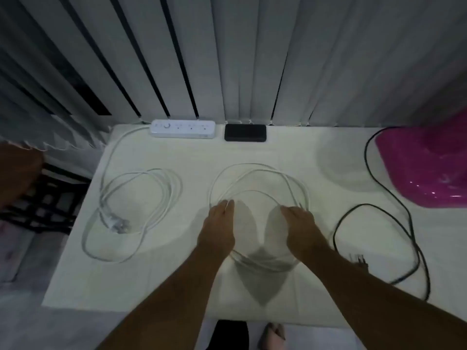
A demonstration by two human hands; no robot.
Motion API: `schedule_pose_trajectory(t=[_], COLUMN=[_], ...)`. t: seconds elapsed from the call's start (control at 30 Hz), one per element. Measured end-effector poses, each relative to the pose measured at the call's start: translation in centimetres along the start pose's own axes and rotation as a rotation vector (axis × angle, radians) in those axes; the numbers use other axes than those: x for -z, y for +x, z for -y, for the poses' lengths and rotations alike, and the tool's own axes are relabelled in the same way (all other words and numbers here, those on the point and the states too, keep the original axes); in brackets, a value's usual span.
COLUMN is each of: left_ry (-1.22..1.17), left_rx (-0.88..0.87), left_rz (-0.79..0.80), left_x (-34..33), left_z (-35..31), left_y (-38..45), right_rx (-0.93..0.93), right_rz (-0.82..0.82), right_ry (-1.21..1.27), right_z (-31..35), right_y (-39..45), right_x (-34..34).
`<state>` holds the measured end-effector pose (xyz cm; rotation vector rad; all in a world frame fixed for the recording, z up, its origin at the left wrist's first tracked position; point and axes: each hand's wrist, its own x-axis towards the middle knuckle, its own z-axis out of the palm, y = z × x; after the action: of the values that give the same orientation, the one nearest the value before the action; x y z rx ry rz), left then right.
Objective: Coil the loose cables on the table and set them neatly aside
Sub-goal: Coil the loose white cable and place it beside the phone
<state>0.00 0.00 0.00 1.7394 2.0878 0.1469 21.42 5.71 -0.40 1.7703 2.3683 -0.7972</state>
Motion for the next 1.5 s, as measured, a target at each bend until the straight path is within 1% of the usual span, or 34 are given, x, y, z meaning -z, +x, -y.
schedule_pose_trajectory(t=[0.07, 0.13, 0.23, 0.33, 0.4, 0.47, 0.53, 0.63, 0.73, 0.8, 0.87, 0.9, 0.93, 0.97, 1.0, 1.03, 1.07, 1.1, 1.17, 1.23, 1.3, 1.37, 1.47, 1.5], left_ry=[-0.095, -0.173, -0.324, -0.466, -0.546, -0.643, -0.795, -1.089, -1.489, -1.614, -1.662, -1.649, -1.58, -1.46, -1.344, -1.289, -1.316, -1.405, -1.572, -1.63, -1.642, -1.654, -1.723, -1.733], left_rx=[0.029, 0.063, 0.162, 0.277, 0.345, 0.381, 0.411, 0.469, 0.569, 0.61, 0.653, 0.675, 0.689, 0.692, 0.695, 0.703, 0.714, 0.72, 0.723, 0.686, 0.635, 0.614, 0.617, 0.605], left_rz=[-0.073, -0.115, -0.11, -0.092, -0.075, -0.056, -0.026, -0.061, -0.074, -0.075, -0.095, -0.107, -0.112, -0.096, -0.06, -0.01, 0.045, 0.086, 0.073, 0.045, 0.059, 0.051, 0.026, 0.028], left_x=[0.0, -0.1, 0.2, 1.0, 1.7, 2.1, 2.6, 3.0, 3.4, 3.7, 4.0, 4.2, 4.2, 4.1, 4.0, 3.9, 4.0, 4.1, 4.4, 4.6, 4.7, 4.5, 4.5, 4.4], left_z=[1.2, 1.9, 2.4, 2.5, 2.4, 2.3, 1.8, 0.4, -1.7, -3.0, -4.0, -4.5, -4.9, -5.2, -5.5, -5.8, -6.1, -6.4, -6.4, -6.2, -5.9, -5.8, -5.4, -5.2], left_y=[0.8, 0.9, 1.8, 2.8, 3.0, 2.9, 2.8, 2.1, 0.9, 0.2, -0.4, -0.8, -1.1, -1.4, -1.7, -1.9, -1.9, -2.0, -1.7, -1.5, -1.5, -1.5, -1.7, -1.9], right_rx=[-0.096, -0.189, -0.284, -0.286, -0.325, -0.395, -0.441, -0.486, -0.532, -0.519, -0.479, -0.462, -0.456, -0.461, -0.471, -0.478, -0.478, -0.465, -0.415, -0.372, -0.35, -0.344, -0.33, -0.318], right_rz=[-0.073, -0.12, -0.09, -0.112, -0.144, -0.189, -0.216, -0.199, -0.201, -0.209, -0.226, -0.238, -0.245, -0.243, -0.232, -0.21, -0.183, -0.155, -0.096, -0.022, 0.051, 0.081, 0.051, 0.049], right_ry=[0.168, 0.265, 0.366, 0.473, 0.595, 0.797, 1.038, 1.296, 1.482, 1.535, 1.54, 1.551, 1.577, 1.613, 1.65, 1.678, 1.688, 1.664, 1.476, 1.244, 1.169, 1.246, 1.549, 1.6], right_z=[0.2, 0.8, 1.6, 2.1, 2.5, 2.6, 2.7, 3.1, 3.8, 4.5, 5.4, 5.8, 6.3, 6.8, 7.2, 7.6, 7.9, 8.2, 8.2, 7.9, 7.4, 7.2, 6.5, 6.2], right_y=[1.0, 1.4, 2.4, 2.7, 2.7, 2.6, 2.6, 2.6, 2.5, 2.3, 2.0, 1.9, 1.6, 1.3, 1.0, 0.6, 0.3, -0.1, -0.8, -1.3, -1.5, -1.2, -0.1, 0.3], right_x=[0.0, 0.2, 0.6, 1.2, 1.8, 2.1, 2.7, 3.2, 3.7, 4.3, 4.7, 4.9, 5.0, 5.1, 5.3, 5.4, 5.6, 5.6, 5.4, 5.1, 4.9, 5.2, 6.6, 7.3])
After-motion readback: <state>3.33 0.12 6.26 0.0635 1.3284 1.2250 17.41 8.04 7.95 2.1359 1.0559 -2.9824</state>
